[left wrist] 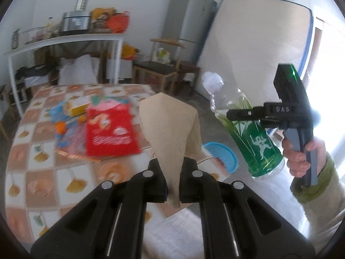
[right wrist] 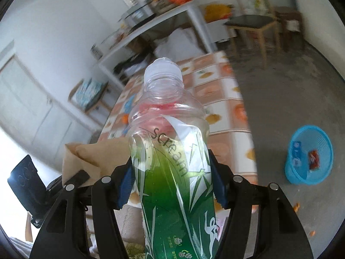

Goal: Collect trash
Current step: 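Carry the cloth and green bottle over the blue wastebasket with both tools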

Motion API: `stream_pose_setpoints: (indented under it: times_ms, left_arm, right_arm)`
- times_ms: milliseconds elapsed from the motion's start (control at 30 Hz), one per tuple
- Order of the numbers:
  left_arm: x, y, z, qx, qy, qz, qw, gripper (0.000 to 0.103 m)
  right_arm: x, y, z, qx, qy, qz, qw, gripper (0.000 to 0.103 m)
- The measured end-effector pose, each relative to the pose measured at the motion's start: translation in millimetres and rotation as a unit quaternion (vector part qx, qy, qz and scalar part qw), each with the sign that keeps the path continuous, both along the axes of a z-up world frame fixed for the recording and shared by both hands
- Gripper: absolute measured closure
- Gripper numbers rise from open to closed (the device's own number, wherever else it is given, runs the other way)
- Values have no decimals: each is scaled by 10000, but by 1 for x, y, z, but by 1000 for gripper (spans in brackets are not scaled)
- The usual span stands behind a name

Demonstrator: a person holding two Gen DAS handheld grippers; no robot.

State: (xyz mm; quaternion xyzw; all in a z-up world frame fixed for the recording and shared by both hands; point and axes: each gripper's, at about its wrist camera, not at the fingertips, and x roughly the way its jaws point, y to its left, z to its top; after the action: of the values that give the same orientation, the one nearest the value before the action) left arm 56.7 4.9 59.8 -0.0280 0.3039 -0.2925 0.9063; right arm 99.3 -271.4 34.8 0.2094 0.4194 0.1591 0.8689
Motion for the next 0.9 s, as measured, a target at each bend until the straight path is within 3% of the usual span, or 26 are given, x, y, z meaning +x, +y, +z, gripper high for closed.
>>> stream_pose_setpoints:
  times_ms: [200,400,567,733,900]
  left_arm:
    - [35,-65,16,-72,174,-811,9965,98]
    - [91,-161,0,115,879,-1658,9822,98]
    - [140,-251,-48,463,1847,-2133,9582,98]
    - [181,-327,-103,807,2664,-2298,9326,98]
    - [208,-387,-149,1176,3050,-2291,9169,98]
  right_arm:
    - [-35,-88,-17,264,104,-1154,9929,43]
    - [-62,-169,-75,861,541,-2180,9706,43]
    - [-62,-215,-141,1538,1043,-2681,9453,43]
    - [-54,-248,-201,2117,1428,-2951,9207,43]
    - [-35,-281,-255,2561,1734,-3191,8959,43]
